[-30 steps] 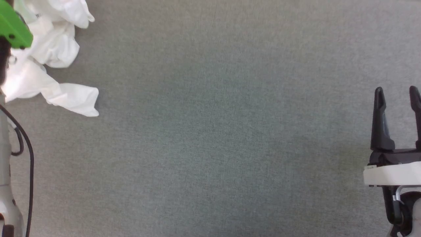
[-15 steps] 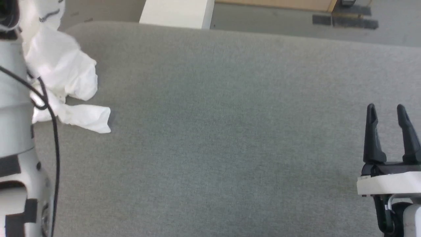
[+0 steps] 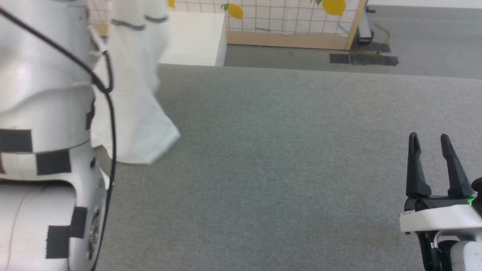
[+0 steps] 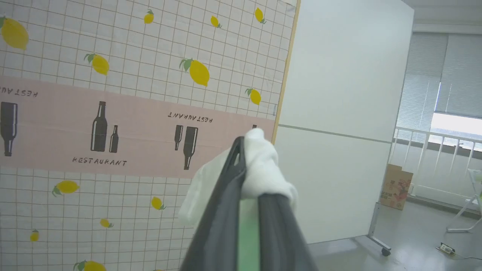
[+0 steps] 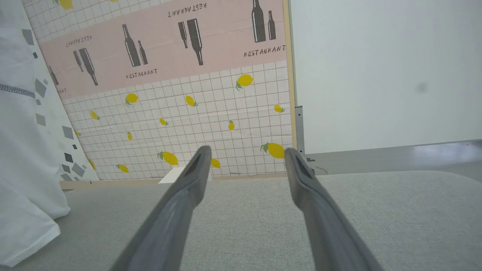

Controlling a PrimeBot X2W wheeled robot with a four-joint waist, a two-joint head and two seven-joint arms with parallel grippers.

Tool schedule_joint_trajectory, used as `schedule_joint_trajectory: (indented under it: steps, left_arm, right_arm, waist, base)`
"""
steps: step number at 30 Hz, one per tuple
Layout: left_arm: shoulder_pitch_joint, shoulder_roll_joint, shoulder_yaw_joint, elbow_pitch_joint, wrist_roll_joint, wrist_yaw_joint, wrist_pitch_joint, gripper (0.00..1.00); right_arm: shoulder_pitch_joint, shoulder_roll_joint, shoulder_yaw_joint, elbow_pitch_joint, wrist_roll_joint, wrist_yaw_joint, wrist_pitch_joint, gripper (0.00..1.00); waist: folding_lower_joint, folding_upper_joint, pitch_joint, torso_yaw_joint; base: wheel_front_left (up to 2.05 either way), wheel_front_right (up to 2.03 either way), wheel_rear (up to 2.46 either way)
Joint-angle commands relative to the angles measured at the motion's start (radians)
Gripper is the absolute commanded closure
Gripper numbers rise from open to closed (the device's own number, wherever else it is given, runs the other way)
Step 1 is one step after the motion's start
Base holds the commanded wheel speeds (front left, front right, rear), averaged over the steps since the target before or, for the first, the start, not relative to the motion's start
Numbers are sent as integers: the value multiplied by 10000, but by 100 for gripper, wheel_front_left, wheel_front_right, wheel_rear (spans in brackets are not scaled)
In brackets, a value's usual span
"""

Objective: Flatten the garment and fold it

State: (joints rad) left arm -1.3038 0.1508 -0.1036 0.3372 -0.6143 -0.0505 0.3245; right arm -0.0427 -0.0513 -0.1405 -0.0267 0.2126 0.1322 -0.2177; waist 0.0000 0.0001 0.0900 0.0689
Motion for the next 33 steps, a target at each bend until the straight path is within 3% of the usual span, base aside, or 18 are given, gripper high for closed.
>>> schedule_joint_trajectory:
  steps: [1, 10, 20, 33]
  left_arm:
    - [-346, -229, -128, 10, -167, -20, 27, 100]
    - [-1084, -973, -939, -110, -1472, 110, -49, 100]
    - [-1310, -1003, -2988, -739, -4427, 1049, -1179, 100]
    - [2110, -882, -4598, -947, -4526, 1193, -2163, 100]
  right_arm:
    - [74, 10, 38, 76, 78, -15, -87, 0]
    - [124, 10, 190, 399, 234, -15, -241, 0]
    - [106, 10, 217, 584, 324, -15, -351, 0]
    - [-158, 10, 19, 512, 258, -15, -405, 0]
  waist:
    - [0, -1, -248, -279]
    - [0, -1, -568, -812]
    - [0, -1, -563, -1177]
    - [0, -1, 35, -928]
  base:
    - [0, 0, 0]
    - [0, 0, 0]
    - [0, 0, 0]
    - [0, 0, 0]
